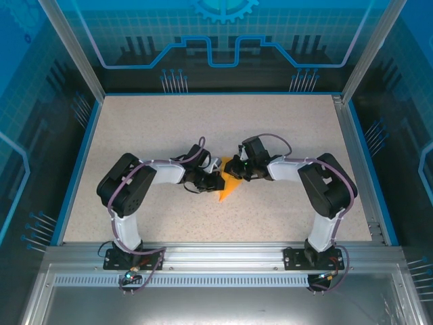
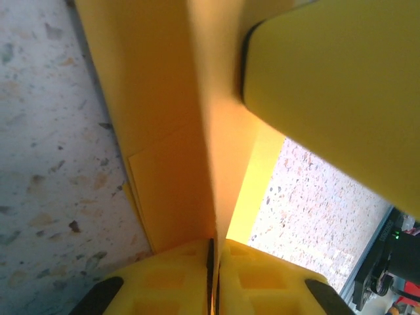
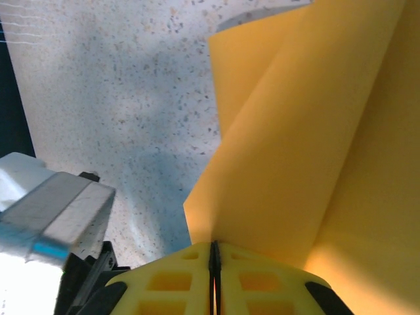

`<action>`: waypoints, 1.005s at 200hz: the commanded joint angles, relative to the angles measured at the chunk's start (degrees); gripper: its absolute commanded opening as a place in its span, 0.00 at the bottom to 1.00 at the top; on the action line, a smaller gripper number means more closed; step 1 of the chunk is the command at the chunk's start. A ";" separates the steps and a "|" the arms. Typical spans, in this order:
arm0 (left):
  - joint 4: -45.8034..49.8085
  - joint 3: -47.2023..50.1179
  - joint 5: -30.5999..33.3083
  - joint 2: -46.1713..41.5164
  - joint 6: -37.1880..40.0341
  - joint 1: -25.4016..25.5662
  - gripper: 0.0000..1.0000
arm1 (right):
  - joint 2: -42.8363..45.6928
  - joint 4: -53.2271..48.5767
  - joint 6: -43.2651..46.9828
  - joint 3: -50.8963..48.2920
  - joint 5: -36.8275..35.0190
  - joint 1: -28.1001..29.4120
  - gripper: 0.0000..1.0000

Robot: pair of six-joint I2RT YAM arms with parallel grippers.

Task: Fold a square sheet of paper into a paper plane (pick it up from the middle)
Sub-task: Fourth fold the wing at the center of the table.

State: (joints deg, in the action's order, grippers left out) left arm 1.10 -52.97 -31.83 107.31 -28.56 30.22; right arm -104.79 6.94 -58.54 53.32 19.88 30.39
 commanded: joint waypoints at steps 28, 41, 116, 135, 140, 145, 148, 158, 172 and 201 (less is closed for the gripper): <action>-1.40 1.23 -1.33 -0.31 -1.76 -0.61 0.21 | -1.21 -0.17 -0.22 0.96 -0.22 0.54 0.10; -1.42 1.46 -1.02 -1.18 -1.87 -0.63 0.22 | -1.12 -0.27 -0.03 0.91 -0.29 0.52 0.10; -3.62 3.65 -0.07 -2.49 -3.82 -0.68 0.10 | -1.64 -0.72 0.35 1.18 -0.02 0.48 0.10; -5.09 4.63 0.02 -2.47 -5.10 -0.72 0.04 | -1.48 -0.78 0.49 1.25 0.20 0.54 0.11; -5.86 5.07 -0.04 -2.48 -5.68 -0.82 0.04 | -1.31 -0.87 0.55 1.20 0.20 0.55 0.11; -6.68 5.44 -0.25 -2.45 -6.28 -0.91 0.03 | -1.09 -0.92 0.76 1.21 0.25 0.53 0.11; -7.17 5.70 -0.44 -2.39 -6.66 -0.94 0.02 | -0.92 -1.05 0.84 1.22 0.24 0.54 0.11; -8.35 6.16 -1.19 -1.84 -7.70 -1.39 0.01 | -0.11 -1.69 1.23 1.30 0.02 0.40 0.11; -10.85 6.91 -3.00 -1.12 -9.39 -2.15 0.00 | 1.24 -2.59 1.83 1.14 -0.36 0.06 0.12; -13.89 8.15 -5.28 -0.83 -10.99 -3.36 0.00 | 4.26 -3.46 2.78 -0.37 -1.35 -0.82 0.14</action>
State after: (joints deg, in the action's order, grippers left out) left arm -9.23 -46.11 -34.48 105.75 -37.21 28.49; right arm -104.38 5.45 -57.58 53.34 19.73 30.33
